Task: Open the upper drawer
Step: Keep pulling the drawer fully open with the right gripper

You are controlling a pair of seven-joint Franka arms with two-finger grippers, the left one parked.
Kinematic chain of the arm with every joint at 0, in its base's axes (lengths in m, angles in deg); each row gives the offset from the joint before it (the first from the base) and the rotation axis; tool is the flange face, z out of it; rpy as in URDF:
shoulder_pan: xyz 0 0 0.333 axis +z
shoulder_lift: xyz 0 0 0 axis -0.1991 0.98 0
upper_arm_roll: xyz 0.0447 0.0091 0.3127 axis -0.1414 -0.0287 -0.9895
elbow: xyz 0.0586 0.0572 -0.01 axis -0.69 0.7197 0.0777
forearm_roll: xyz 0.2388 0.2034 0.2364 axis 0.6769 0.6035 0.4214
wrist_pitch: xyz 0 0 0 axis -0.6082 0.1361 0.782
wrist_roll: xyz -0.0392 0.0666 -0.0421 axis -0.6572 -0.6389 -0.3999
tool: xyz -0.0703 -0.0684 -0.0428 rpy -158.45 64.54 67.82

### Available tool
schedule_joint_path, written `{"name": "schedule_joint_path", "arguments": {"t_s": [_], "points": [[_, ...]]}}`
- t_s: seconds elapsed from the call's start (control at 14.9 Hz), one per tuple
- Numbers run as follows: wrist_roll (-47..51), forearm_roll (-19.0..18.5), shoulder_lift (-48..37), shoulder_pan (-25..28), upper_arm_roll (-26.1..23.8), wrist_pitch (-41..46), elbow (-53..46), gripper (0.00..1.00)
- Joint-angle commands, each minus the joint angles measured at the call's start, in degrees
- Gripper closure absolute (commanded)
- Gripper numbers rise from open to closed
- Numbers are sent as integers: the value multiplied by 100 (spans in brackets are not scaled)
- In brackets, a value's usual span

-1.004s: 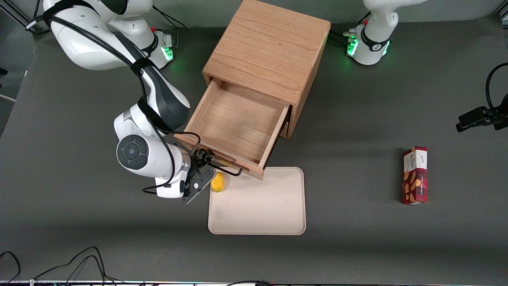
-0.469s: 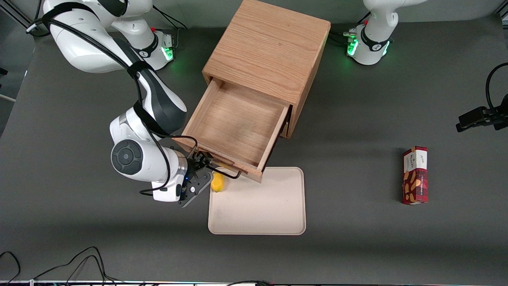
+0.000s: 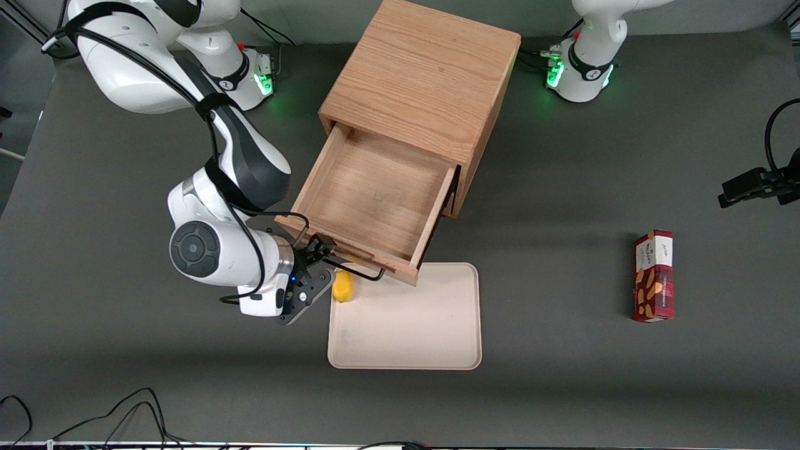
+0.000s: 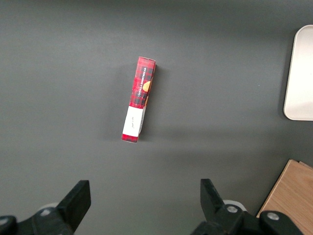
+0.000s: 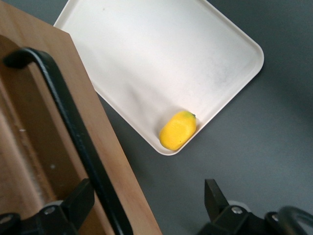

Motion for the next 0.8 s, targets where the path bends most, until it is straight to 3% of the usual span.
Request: {"name": "schedule_joint_path", "arguments": {"t_s": [0.0,0.74], "points": [[-31,126,84,19,11,260,-289,0],[109,144,-424,-25,19,875,-246,0]]}}
